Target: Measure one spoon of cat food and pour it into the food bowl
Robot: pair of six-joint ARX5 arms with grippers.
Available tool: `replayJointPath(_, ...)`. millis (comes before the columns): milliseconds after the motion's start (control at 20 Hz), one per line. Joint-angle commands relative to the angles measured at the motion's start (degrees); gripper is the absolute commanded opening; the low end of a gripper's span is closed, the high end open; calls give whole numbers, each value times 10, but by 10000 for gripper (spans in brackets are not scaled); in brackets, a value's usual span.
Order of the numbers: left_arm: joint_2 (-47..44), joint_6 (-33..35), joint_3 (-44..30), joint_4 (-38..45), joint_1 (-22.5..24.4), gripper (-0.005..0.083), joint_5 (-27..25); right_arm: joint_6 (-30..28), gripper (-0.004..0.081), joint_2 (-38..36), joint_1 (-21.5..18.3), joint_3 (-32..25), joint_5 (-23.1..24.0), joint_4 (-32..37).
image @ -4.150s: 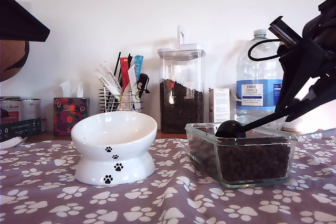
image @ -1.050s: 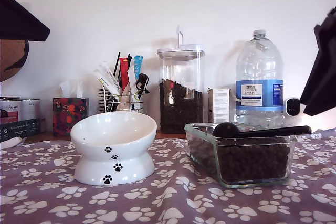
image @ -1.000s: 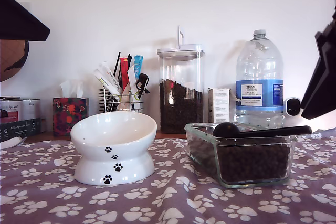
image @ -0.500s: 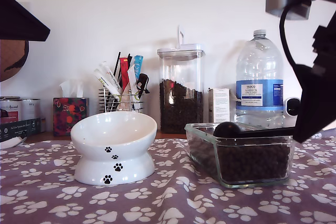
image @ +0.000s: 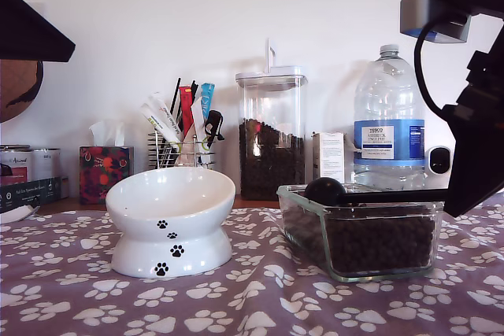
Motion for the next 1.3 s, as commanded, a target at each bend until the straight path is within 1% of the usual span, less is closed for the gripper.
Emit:
replayJointPath(0,2,1,-9,5,-2,-19,0,14,-13,-1,-1,11,-13,3)
replayJointPath(150,2,0,-9,5,-2,-19,0,52,-13,-1,-5,11,-25,-2)
replayJointPath(300,2,0,-9,5,-2,-19,1,138,-13,-1,-18,11,-34,-4)
replayJointPath(400,2,0,-9,5,-2,-19,3,201,-13,-1,-34,11,-52,-6)
replayJointPath(600,2,0,-9,5,-2,-19,3,306,-13,-1,-59,11,-122,13)
replayJointPath(750,2,0,-9,5,-2,-19,3,382,-13,-1,-79,11,-191,46)
replayJointPath(850,2,0,-9,5,-2,-19,3,423,-13,-1,-91,11,-219,61)
replayJointPath(1000,2,1,-9,5,-3,-19,3,467,-13,-1,-109,11,-235,57)
replayJointPath(1100,2,1,-9,5,-3,-19,3,477,-13,-1,-117,11,-246,42)
replayJointPath(1250,2,1,-9,5,-3,-19,2,480,-13,-1,-126,10,-265,39)
